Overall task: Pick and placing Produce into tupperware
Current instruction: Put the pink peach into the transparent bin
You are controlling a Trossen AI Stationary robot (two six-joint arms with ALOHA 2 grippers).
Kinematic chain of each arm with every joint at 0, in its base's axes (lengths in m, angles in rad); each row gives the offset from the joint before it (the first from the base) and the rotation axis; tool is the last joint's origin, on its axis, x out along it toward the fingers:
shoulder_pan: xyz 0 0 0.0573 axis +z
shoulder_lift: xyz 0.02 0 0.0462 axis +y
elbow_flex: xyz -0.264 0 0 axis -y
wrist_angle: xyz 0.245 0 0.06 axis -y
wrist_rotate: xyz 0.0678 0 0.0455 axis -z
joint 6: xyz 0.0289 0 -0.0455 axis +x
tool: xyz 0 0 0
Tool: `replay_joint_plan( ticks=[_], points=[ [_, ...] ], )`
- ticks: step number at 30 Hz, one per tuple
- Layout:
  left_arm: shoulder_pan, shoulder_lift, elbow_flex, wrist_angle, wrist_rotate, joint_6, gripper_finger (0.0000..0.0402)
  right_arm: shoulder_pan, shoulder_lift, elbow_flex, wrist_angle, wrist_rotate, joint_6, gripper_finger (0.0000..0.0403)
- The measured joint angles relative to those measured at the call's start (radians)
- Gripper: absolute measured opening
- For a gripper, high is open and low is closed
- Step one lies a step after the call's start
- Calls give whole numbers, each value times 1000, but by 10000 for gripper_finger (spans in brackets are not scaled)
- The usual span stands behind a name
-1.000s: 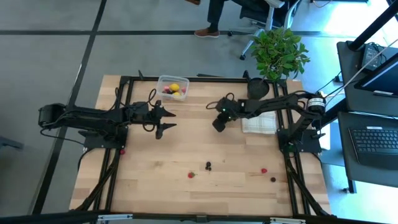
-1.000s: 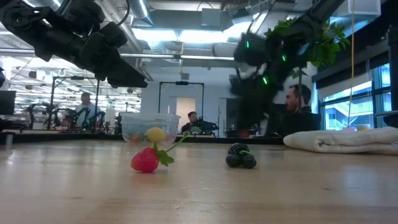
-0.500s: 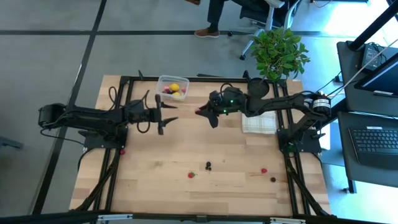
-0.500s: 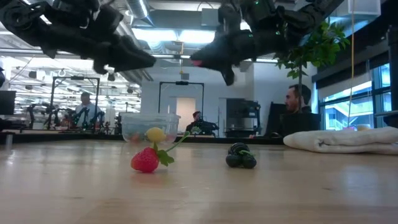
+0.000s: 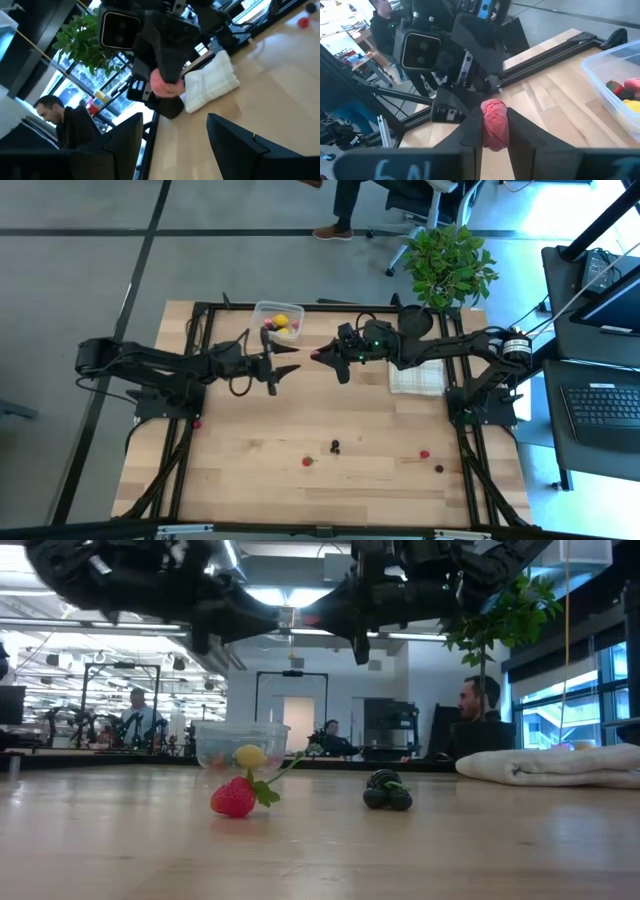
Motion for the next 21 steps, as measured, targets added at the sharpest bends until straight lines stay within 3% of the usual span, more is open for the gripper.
replay_joint_plan(
  ticks=[8, 21],
  points=[
    [-3, 180, 152, -2, -39, 24, 214, 4, 0, 0, -3, -1, -5, 69],
    [-60, 206, 174, 48, -48, 56, 214, 4, 0, 0, -31, -3, -31, 71]
  ],
)
